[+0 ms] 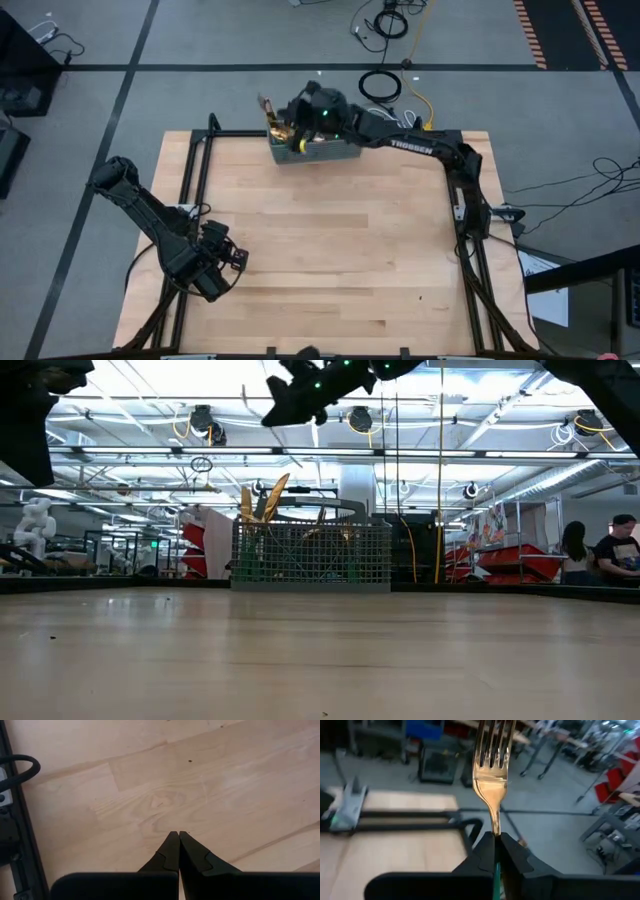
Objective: Sort silverware
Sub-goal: Put the green fork into the gray bin
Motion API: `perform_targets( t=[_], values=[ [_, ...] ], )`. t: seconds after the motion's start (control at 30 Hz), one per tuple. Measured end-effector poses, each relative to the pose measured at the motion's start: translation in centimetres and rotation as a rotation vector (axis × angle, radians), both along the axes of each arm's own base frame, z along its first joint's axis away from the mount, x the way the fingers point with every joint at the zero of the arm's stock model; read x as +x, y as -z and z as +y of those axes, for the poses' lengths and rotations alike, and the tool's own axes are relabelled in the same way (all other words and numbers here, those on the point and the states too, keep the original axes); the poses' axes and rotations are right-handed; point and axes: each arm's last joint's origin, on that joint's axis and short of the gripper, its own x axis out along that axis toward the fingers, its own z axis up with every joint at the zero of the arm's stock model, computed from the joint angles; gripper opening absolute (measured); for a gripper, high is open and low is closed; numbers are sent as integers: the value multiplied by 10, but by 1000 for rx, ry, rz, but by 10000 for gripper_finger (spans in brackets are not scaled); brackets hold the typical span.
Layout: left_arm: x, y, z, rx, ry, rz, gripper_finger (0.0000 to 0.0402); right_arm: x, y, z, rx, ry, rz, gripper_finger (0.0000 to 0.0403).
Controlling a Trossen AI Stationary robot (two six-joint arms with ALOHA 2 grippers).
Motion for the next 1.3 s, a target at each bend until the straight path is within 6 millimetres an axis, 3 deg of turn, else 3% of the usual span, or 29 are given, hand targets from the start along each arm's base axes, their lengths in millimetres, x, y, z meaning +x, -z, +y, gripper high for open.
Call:
perform_targets(
  t=[0.17, 0.43, 0.63, 0.8, 1.0, 1.3],
  values=[
    [0, 0, 1, 13, 1, -2, 0, -18, -19, -15, -21, 42, -130, 0],
    [0, -1, 2, 31, 4, -10, 0, -60, 4, -24, -12, 96, -231, 0],
    [-1, -1, 4, 70, 9, -22, 0, -106, 36, -25, 19, 134, -525, 0],
    [-1, -2, 5, 104, 15, -46, 0, -135, 84, -31, 122, 128, -663, 0],
    [-1, -3, 7, 142, 19, -54, 0, -147, 122, -33, 188, 152, -659, 0],
    [-3, -4, 9, 171, 23, -34, 0, -147, 153, -54, 252, 123, -739, 0]
  ],
)
